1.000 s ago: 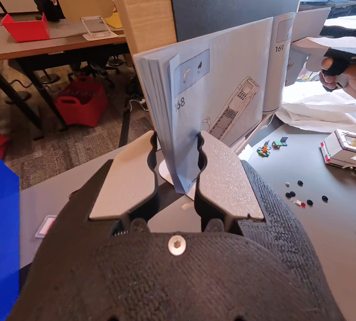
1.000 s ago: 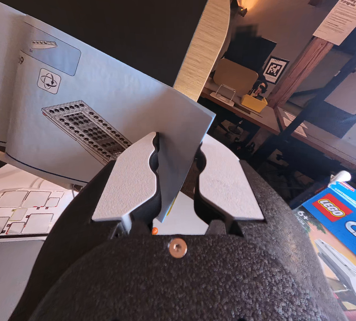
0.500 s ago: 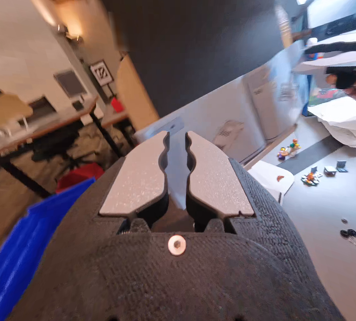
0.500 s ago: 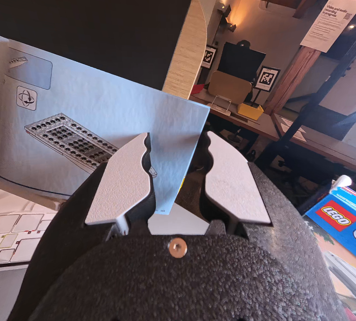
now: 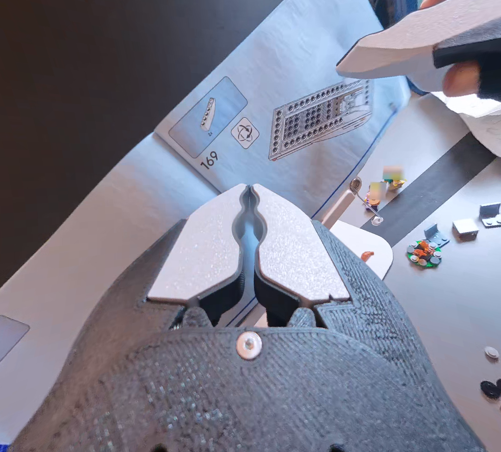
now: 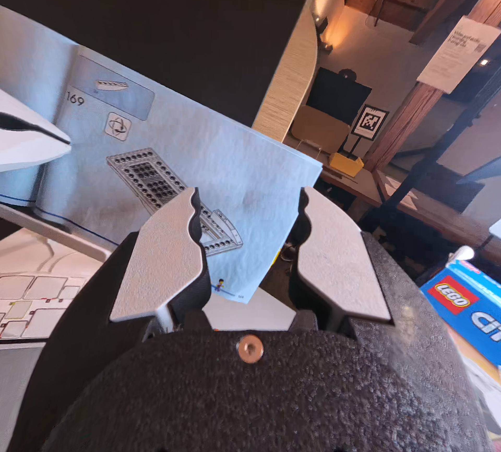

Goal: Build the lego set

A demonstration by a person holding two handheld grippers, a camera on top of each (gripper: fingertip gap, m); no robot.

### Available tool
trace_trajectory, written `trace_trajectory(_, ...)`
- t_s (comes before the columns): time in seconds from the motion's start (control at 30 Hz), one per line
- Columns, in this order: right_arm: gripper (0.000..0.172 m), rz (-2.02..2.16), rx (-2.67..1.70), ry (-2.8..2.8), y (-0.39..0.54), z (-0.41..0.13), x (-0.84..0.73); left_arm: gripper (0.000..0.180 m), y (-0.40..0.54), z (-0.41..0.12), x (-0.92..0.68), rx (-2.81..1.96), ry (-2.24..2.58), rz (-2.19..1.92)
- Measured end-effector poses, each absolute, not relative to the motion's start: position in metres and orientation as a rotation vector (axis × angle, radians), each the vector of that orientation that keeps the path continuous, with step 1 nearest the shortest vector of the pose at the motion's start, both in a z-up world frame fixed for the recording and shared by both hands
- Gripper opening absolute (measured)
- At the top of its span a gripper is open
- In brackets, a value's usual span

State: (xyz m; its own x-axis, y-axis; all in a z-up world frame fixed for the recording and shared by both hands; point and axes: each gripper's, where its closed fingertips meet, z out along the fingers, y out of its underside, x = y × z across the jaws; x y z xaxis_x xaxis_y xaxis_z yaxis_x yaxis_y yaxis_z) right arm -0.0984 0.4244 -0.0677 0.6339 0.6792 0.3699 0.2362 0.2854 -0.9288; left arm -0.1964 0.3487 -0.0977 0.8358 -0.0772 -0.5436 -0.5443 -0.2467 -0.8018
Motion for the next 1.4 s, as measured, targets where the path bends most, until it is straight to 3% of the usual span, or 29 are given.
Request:
trace_trajectory(0.1,0.069,0.325,-1.217,-0.946,0.407,-0.068,-0.111,0.000,0.349,-0.098,-0.197,-1.771,0.481,0.516)
trace_trajectory(0.33,0.102,0.409,-1.360,-0.959,0.434,-0.085,-0.127,0.000,0.348,-0.099,-0.198,-1.784,0.472,0.507)
trace_trajectory(0.73,0.035,0.345,-1.181,-0.935,0.402,-0.082,-0.109,0.000,0.346,-0.100,-0.198,-1.768,0.461,0.466)
trace_trajectory(0.8,0.036,0.349,-1.169,-0.958,0.396,-0.085,-0.108,0.000,0.346,-0.100,-0.198,-1.767,0.459,0.459)
trace_trajectory(0.9,0.051,0.389,-1.160,-0.953,0.392,-0.085,-0.102,0.000,0.345,-0.100,-0.197,-1.768,0.460,0.450)
trace_trajectory(1.1,0.057,0.615,-1.324,-0.949,0.390,-0.106,-0.091,0.000,0.344,-0.101,-0.198,-1.771,0.472,0.439)
trace_trajectory(1.13,0.054,0.665,-1.349,-0.967,0.387,-0.110,-0.090,0.000,0.344,-0.101,-0.198,-1.773,0.472,0.437)
trace_trajectory(1.23,0.009,0.810,-1.328,-1.051,0.370,-0.114,-0.088,0.000,0.344,-0.101,-0.197,-1.777,0.475,0.431)
trace_trajectory(1.27,0.011,0.808,-1.316,-1.022,0.371,-0.111,-0.084,0.000,0.344,-0.101,-0.197,-1.778,0.475,0.428)
trace_trajectory(1.3,0.028,0.824,-1.317,-1.003,0.372,-0.109,-0.083,0.000,0.344,-0.101,-0.197,-1.780,0.473,0.424)
trace_trajectory(1.4,0.026,0.961,-1.299,-1.091,0.354,-0.112,-0.086,0.000,0.344,-0.101,-0.197,-1.788,0.475,0.420)
